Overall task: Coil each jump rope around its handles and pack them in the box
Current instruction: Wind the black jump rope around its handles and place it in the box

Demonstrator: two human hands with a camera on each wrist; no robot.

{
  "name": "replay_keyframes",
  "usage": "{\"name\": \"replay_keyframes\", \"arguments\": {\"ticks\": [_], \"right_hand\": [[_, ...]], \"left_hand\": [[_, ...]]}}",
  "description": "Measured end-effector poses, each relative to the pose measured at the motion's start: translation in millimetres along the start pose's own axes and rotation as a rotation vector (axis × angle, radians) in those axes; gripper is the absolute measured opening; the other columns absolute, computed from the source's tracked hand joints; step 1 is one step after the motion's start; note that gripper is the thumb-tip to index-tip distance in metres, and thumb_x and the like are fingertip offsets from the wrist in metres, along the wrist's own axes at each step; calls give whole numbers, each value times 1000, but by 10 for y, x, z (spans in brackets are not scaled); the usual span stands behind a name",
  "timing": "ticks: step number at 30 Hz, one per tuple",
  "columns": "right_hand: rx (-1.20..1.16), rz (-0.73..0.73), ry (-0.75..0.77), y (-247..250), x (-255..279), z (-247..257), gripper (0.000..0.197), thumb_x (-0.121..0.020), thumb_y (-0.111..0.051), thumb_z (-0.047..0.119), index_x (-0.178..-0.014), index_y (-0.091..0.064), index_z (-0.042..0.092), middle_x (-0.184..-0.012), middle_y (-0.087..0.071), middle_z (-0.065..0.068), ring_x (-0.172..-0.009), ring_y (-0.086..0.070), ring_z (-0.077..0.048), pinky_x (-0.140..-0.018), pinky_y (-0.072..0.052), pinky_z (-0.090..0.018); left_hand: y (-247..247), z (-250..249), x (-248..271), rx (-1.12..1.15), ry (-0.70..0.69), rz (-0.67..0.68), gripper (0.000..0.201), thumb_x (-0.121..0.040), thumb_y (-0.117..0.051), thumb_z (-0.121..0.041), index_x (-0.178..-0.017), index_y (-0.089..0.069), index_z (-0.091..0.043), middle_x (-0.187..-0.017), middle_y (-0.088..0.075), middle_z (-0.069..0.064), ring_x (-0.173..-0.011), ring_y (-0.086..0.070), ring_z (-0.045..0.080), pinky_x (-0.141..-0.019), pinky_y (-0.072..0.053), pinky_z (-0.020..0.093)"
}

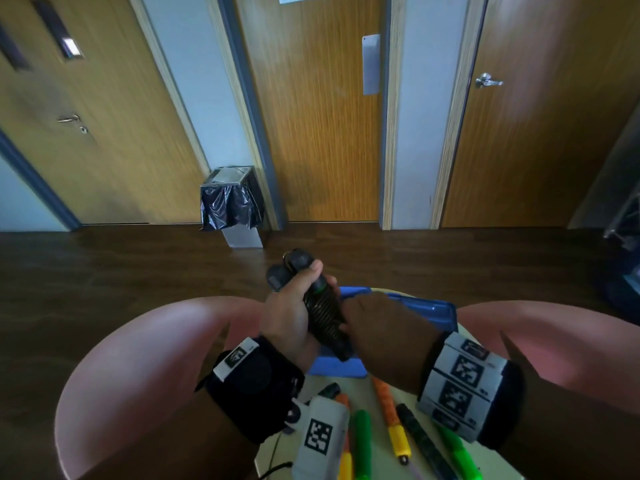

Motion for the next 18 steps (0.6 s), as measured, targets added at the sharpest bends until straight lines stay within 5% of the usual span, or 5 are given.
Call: {"name": "replay_keyframes", "arguments": {"ticks": [4,7,11,15,18], "right_hand": [[189,-71,-64,-107,-286,139,13,-82,-55,24,-77,-55,12,-66,-57,-10,-51,-54,-29,-43,-42,-35],[200,-87,-85,-109,-434,267,23,-73,-75,21,-77,-55,11,-67,-58,-9,-53,-54,-27,-45,-35,-32],[-241,-200,-230,-117,-576,330,23,-98,-36,28,-92,-53,13,-89,-53,0,-81,-48,-17,-71,-30,-28],[-923,-441,-443,-103,-639,289,26,-101,-47,6,-83,-65,11,-82,-63,8,-75,-57,4,-70,-41,-10],[-1077,-454,-548,-157,-697,284,29,-100,-51,6,-82,-71,15,-76,-68,5,-73,-60,-5,-68,-45,-21]], "left_hand": [[306,-234,-214,47,-12,-94,19,-86,-71,-26,-73,-65,-15,-74,-63,8,-63,-63,21,-56,-54,32],[460,-366,-321,86,-14,-100,17,-87,-70,-26,-75,-64,-15,-74,-64,9,-62,-63,22,-60,-54,32],[571,-538,-409,137,-25,-42,14,-87,-69,-28,-81,-62,-17,-76,-64,7,-68,-61,22,-73,-50,37],[561,-790,-453,120,-101,23,14,-81,-69,-30,-82,-62,-18,-76,-63,5,-71,-60,20,-70,-51,33],[539,-897,-441,93,-153,69,22,-72,-73,-31,-84,-64,-15,-77,-63,8,-73,-60,23,-77,-48,38]]}}
Point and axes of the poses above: each hand's wrist, its own x-axis away from the middle knuckle, its own y-axis out of the back of the hand, z = x × y, the point moved 6 cm from there along -x, towards the middle knuckle
